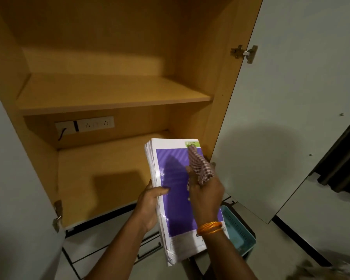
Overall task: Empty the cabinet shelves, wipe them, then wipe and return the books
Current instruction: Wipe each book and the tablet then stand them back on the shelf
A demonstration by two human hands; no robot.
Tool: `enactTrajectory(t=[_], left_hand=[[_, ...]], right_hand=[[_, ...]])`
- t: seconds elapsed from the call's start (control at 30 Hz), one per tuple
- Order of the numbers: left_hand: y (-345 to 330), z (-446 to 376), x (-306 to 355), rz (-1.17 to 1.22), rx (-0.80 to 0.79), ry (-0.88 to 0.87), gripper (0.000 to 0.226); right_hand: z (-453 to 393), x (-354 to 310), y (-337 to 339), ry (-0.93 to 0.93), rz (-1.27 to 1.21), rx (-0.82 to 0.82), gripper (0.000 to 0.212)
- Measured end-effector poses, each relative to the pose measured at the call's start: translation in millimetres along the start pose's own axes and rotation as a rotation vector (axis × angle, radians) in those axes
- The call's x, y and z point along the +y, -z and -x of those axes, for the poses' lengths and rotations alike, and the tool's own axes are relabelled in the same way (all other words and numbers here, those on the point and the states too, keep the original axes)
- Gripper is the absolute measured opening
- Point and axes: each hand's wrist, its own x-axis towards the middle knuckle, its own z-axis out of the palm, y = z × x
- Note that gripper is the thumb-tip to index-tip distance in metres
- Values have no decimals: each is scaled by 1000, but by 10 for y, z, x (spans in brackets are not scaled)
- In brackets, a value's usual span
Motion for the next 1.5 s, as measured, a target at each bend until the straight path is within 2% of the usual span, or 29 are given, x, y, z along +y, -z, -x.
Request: enactTrajectory(t=[0.07, 0.13, 0.2, 0.3, 0.4, 0.5, 0.57, 0.67, 0.8, 0.9, 1.0, 1.13, 1.2, 1.33, 1.4, 1.5], left_hand=[[-25, 36, -19, 59, -20, 6, 45], [11, 44, -31, 180, -47, 28, 33], [100, 39, -22, 240, -24, 66, 41], [162, 36, -3, 238, -27, 4, 44], [202, 14, -31, 149, -31, -36, 62], [194, 22, -36, 115, -72, -36, 54], [156, 30, -28, 93, -98, -30, 48], [102, 54, -21, 27, -154, -43, 56], [75, 60, -8, 15, -164, -123, 46], [104, 57, 13, 197, -146, -123, 53], [223, 12, -2, 374, -74, -80, 58], [283, 17, -9, 366, -51, -79, 66], [278, 34, -12, 305, -52, -92, 61], [257, 73, 3, 233, -102, -83, 49], [225, 87, -5, 211, -142, -72, 39], [157, 124, -18, 189, -171, -75, 35]], right_hand=[[152, 84, -164, 191, 88, -186, 42], [312, 239, -303, 459, 259, -353, 51], [401, 385, -349, 579, 372, -431, 59], [337, 497, -290, 537, 364, -378, 61], [101, 555, -235, 348, 296, -287, 61], [-204, 507, -277, 158, 186, -270, 59], [-362, 391, -340, 151, 115, -274, 62], [-461, 132, -442, 247, 123, -306, 64], [-312, -86, -490, 503, 157, -400, 64], [-130, 9, -456, 764, 260, -490, 63], [18, 229, -409, 871, 341, -497, 63], [34, 517, -375, 682, 235, -389, 55], [-59, 537, -346, 507, 144, -352, 53], [-336, 303, -287, 112, -81, -413, 56], [-511, 204, -300, 60, -90, -434, 59], [-638, 67, -340, 103, -68, -466, 56]])
